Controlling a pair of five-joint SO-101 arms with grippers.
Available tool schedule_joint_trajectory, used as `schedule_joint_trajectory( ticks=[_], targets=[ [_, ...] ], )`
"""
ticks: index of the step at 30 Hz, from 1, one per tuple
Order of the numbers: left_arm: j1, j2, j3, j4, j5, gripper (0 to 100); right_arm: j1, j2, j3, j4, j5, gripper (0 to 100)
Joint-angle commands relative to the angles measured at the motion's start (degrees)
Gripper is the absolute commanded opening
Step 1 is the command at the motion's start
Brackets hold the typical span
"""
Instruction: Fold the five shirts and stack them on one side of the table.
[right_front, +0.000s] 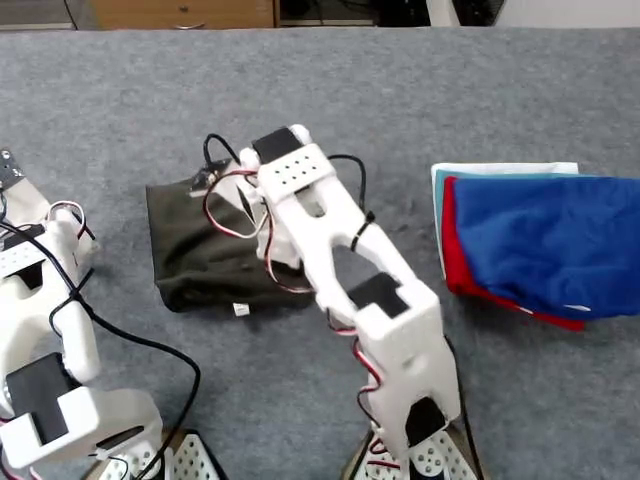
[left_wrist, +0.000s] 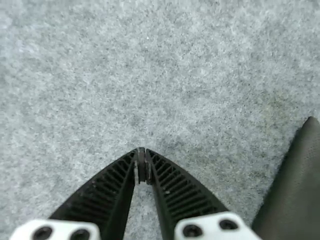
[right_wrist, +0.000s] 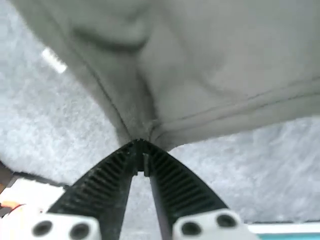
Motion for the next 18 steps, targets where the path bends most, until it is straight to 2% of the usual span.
schedule_joint_trajectory(
  ticks=[1,6,11,14,16,18],
  targets=[
    [-0.6,-0.2,-1.2,-1.0,-0.1,2,-0.9,-7.3,4.3,0.8,0.9,0.3],
    [-0.6,-0.2,-0.9,-2.4,-0.1,2,-1.1,-6.9,2.5,-0.6,5.4,0.4],
    [-0.6,-0.2,-0.9,-2.4,-0.1,2,5.9,-3.2,-15.3,-4.4,4.0,0.9],
    [-0.5,-0.2,-0.9,-2.4,-0.1,2,9.1,3.7,-29.5,-4.6,0.5,9.0],
    [-0.5,-0.2,-0.9,-2.4,-0.1,2,9.5,10.4,-38.0,-3.7,0.5,17.2],
    [-0.4,-0.2,-0.8,-2.4,-0.1,2,9.3,17.5,-45.6,-1.8,0.4,20.4]
  ],
)
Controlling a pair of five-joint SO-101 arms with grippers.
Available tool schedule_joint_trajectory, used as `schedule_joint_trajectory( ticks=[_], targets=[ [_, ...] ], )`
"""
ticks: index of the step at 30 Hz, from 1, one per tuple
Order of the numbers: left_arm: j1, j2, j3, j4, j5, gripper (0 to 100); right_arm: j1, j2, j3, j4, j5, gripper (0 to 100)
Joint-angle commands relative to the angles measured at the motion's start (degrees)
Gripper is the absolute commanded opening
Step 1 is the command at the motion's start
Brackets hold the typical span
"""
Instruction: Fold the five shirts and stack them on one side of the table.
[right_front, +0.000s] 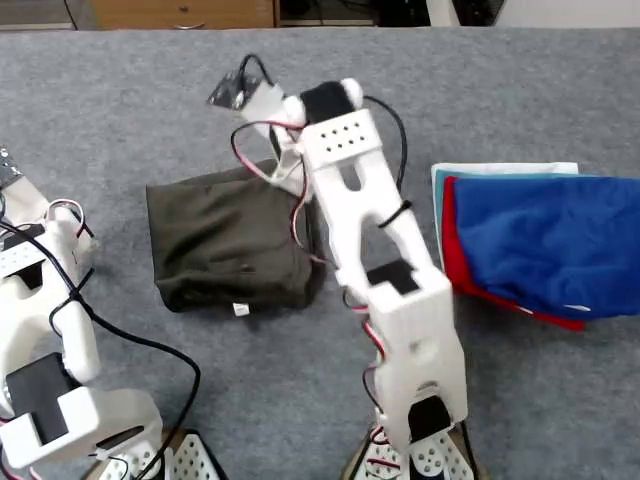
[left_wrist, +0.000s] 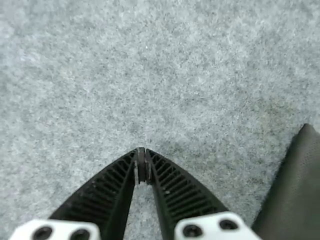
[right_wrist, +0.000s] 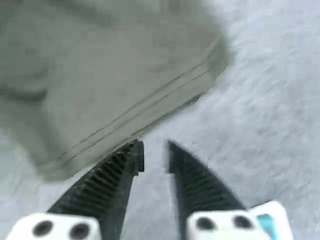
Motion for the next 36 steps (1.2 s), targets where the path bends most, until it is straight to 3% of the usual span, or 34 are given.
schedule_joint_trajectory(
  ticks=[1,10,20,36],
  targets=[
    [-0.4,-0.2,-0.8,-0.8,-0.1,2,0.4,10.3,-16.3,2.2,-0.8,19.9],
    [-0.2,-0.2,-0.6,-0.8,-0.1,2,1.6,28.2,-36.4,-1.7,-1.8,18.0],
    [-0.2,-0.1,-0.6,-0.8,-0.1,2,5.2,28.8,-37.0,-4.4,-5.5,18.1],
    [-0.2,-0.1,-0.4,-0.7,-1.4,2,1.0,29.1,-36.8,-0.4,-10.0,23.2]
  ],
)
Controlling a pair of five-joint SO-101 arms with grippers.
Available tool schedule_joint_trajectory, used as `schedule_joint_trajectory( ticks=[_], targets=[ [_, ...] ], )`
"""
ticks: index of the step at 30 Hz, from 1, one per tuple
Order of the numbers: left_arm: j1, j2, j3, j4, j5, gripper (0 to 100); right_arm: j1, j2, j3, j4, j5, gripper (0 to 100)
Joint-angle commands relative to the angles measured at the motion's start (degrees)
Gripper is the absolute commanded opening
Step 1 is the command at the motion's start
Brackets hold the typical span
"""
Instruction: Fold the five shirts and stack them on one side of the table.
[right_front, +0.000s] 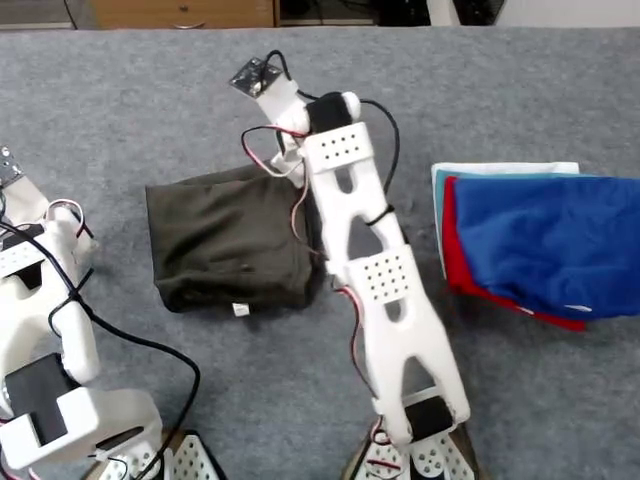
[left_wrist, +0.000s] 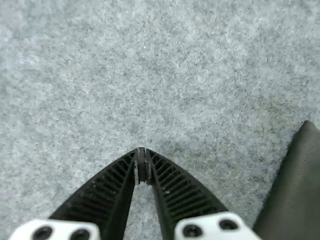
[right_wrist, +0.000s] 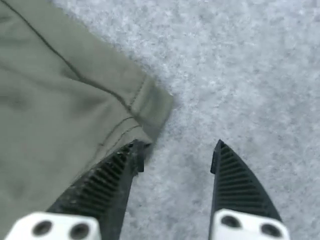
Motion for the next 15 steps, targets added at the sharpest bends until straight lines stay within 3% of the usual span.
schedule_joint_trajectory(
  ticks=[1,15],
  targets=[
    [-0.2,-0.1,-0.1,-0.9,-0.3,2,-1.6,-0.2,-1.9,0.4,-0.6,23.2],
    [-0.1,-0.1,-0.1,-0.9,-0.4,2,-1.4,-5.2,-4.1,4.7,-1.4,23.2]
  ],
)
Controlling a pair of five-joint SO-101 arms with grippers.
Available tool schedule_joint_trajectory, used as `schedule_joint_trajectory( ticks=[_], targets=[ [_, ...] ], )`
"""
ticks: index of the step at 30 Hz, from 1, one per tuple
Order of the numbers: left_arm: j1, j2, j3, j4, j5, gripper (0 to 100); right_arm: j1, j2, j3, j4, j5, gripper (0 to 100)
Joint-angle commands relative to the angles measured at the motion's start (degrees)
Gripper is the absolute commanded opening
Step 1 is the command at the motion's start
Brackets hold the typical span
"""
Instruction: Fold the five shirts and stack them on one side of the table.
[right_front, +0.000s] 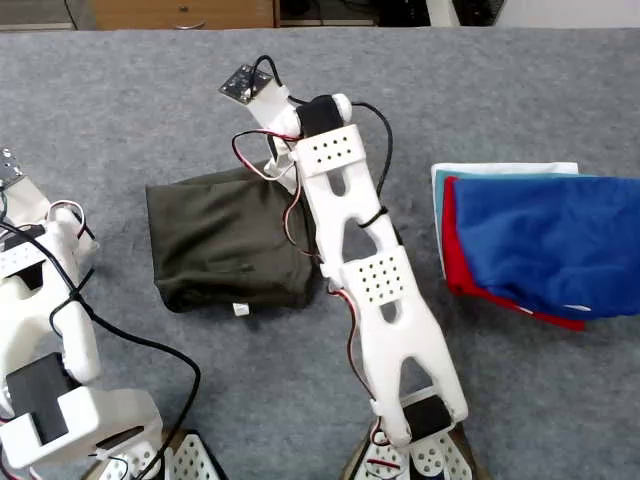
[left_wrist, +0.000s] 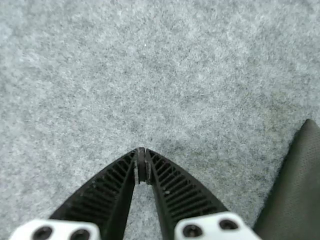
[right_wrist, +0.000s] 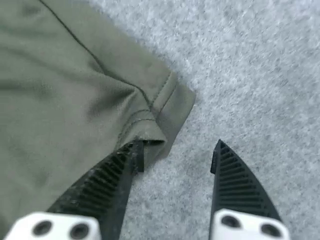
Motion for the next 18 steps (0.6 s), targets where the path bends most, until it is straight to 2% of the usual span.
schedule_joint_trajectory(
  ticks=[1,18],
  targets=[
    [-0.1,-0.1,-0.4,-0.9,-0.4,2,0.0,-5.4,-2.3,0.6,-1.7,23.2],
    [-0.1,-0.1,-0.4,-0.9,-0.4,2,-1.5,-3.9,0.1,-0.1,-2.6,23.2]
  ],
)
